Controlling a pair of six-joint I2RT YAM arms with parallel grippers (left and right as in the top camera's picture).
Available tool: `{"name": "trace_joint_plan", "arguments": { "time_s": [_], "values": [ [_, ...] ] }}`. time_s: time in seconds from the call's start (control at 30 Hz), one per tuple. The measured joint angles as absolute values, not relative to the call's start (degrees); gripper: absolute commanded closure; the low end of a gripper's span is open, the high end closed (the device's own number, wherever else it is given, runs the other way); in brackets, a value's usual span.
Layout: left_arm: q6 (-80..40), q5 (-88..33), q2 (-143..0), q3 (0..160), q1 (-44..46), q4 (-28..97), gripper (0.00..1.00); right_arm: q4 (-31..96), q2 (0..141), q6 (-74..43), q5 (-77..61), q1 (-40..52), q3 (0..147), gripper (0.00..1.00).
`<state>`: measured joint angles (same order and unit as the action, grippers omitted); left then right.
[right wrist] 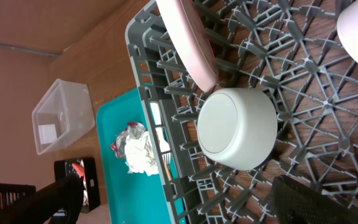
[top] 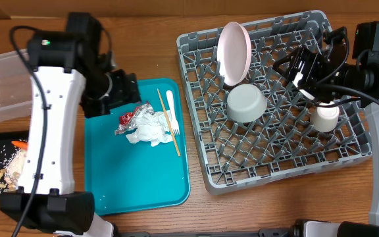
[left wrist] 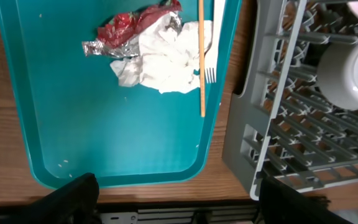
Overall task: Sort waste into correct bins and load items into the dishwasher rack
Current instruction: 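Move the left gripper to the crumpled white tissue on the tray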
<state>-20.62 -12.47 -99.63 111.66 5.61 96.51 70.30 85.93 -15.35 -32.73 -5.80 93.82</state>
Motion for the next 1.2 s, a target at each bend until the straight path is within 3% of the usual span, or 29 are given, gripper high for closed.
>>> {"name": "trace_joint_plan", "arguments": {
  "time_s": [0.23,0.67,0.87,1.2],
  "values": [
    [-26.3,-9.3,-99.6,107.5,7.7,92.3,0.12,70.2,85.9,-15.3,-32.6,-5.8,93.8,0.00],
    [-27.5,-12.8,-99.7,79.5,13.0,67.9,0.07,70.1,86.0,-15.2,-32.6,-5.8,93.8,0.00],
    [-30.6,-8.7,-99.7,71.3,13.0,58.0,0.09,70.1,86.0,-15.2,-32.6,-5.8,93.8,0.00],
    [-46.9,-6.6,-99.7,62.4,13.0,49.3,0.15,70.1,86.0,-15.2,-32.6,-5.8,93.8,0.00]
  ]
}}
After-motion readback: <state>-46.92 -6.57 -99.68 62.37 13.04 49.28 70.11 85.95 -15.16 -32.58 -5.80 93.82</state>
